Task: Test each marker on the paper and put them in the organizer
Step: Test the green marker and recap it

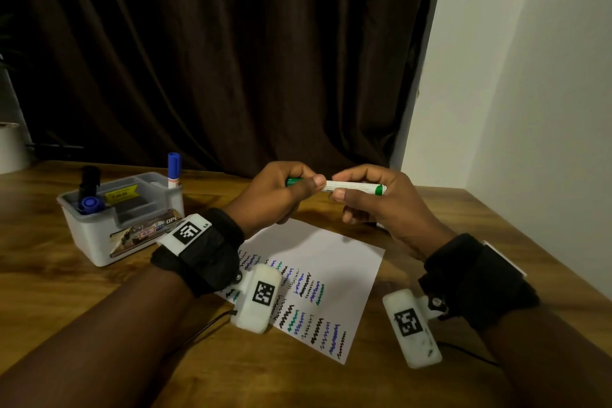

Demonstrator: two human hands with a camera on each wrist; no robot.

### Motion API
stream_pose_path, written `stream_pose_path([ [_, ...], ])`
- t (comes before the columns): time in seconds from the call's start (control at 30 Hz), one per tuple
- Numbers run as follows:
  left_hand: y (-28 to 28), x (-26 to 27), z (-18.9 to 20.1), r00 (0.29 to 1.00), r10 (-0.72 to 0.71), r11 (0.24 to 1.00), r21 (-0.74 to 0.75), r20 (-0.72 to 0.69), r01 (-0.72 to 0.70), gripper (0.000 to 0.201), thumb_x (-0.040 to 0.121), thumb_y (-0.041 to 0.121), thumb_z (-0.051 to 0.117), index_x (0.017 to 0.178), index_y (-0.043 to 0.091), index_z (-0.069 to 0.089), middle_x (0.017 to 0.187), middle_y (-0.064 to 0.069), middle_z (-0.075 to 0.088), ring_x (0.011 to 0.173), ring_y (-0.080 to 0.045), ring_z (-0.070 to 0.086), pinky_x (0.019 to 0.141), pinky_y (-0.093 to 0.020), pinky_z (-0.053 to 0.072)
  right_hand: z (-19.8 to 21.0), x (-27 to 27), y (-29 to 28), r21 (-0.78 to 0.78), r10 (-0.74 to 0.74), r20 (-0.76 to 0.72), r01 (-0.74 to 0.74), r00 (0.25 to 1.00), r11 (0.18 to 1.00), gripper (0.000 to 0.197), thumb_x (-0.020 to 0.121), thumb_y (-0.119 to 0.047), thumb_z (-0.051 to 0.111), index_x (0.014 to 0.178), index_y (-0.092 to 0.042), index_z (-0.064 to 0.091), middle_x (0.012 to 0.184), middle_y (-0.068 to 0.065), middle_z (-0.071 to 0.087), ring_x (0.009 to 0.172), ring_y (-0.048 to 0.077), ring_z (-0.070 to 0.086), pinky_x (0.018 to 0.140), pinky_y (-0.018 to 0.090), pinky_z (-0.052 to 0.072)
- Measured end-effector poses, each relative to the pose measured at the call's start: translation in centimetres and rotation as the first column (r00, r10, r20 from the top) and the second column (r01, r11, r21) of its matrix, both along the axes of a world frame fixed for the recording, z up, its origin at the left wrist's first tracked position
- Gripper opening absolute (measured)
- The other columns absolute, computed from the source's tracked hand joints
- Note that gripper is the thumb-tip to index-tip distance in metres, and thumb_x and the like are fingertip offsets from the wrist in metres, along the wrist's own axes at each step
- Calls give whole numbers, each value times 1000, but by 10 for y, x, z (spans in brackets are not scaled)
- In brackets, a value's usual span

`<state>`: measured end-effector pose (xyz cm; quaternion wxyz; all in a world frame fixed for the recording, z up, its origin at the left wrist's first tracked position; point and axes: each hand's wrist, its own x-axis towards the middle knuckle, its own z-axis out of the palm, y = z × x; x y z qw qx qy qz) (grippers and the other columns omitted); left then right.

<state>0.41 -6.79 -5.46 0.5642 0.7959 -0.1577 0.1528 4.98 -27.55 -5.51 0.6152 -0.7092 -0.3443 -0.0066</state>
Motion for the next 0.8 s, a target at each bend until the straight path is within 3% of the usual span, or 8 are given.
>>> stream_pose_path([
  [0.13, 1, -2, 2, 998, 56, 998, 11, 26, -56, 24, 99, 27, 61, 94, 4, 66, 57, -7, 37, 44, -14, 32, 40, -21, 27, -2, 5, 0, -42, 16, -212, -25, 977, 999, 33, 90, -23, 76, 121, -20, 67, 93, 6, 81, 69, 21, 72, 75, 37, 60],
  [0.27, 7, -3, 4, 993, 115, 993, -29, 8, -115, 21, 99, 24, 61, 102, 4, 66, 59, 1, 40, 44, -8, 35, 40, -20, 28, -11, 14, -2, -268, 21, -454, -159, 891, 950, 41, 90, -35, 77, 124, -18, 63, 104, 11, 81, 83, 24, 73, 76, 34, 56],
  [0.37, 10, -2, 3, 988, 155, 988, -27, -4, -155, 17, 99, 19, 61, 108, 6, 66, 62, 1, 45, 44, -6, 39, 41, -21, 29, -18, 18, -3, -368, 43, -486, -250, 873, 895, 30, 91, -38, 75, 115, -20, 71, 110, 9, 80, 89, 20, 73, 77, 28, 51],
  [0.5, 11, -3, 4, 983, 179, 984, -10, 29, -179, 13, 97, 17, 63, 103, 6, 66, 64, -9, 54, 46, -17, 45, 39, -23, 35, -21, 20, -4, -365, 62, -511, -281, 857, 888, 23, 92, -36, 74, 108, -20, 74, 107, 6, 80, 91, 16, 73, 80, 26, 48],
  [0.67, 22, -15, 13, 977, 211, 967, -141, -34, -213, 18, 94, 24, 68, 100, 8, 69, 67, -8, 61, 55, -22, 55, 44, -25, 40, -20, 19, -6, -353, 88, -526, -311, 846, 882, 24, 93, -34, 74, 110, -16, 73, 106, 7, 80, 95, 16, 72, 80, 22, 48],
  [0.8, 48, -47, 42, 953, 302, 938, -172, -17, -300, 20, 95, 30, 65, 99, 11, 70, 66, -1, 62, 54, -15, 57, 43, -24, 40, -22, 25, -12, -311, 95, -548, -308, 831, 899, 25, 92, -36, 75, 109, -18, 72, 106, 7, 80, 93, 15, 73, 86, 27, 49],
])
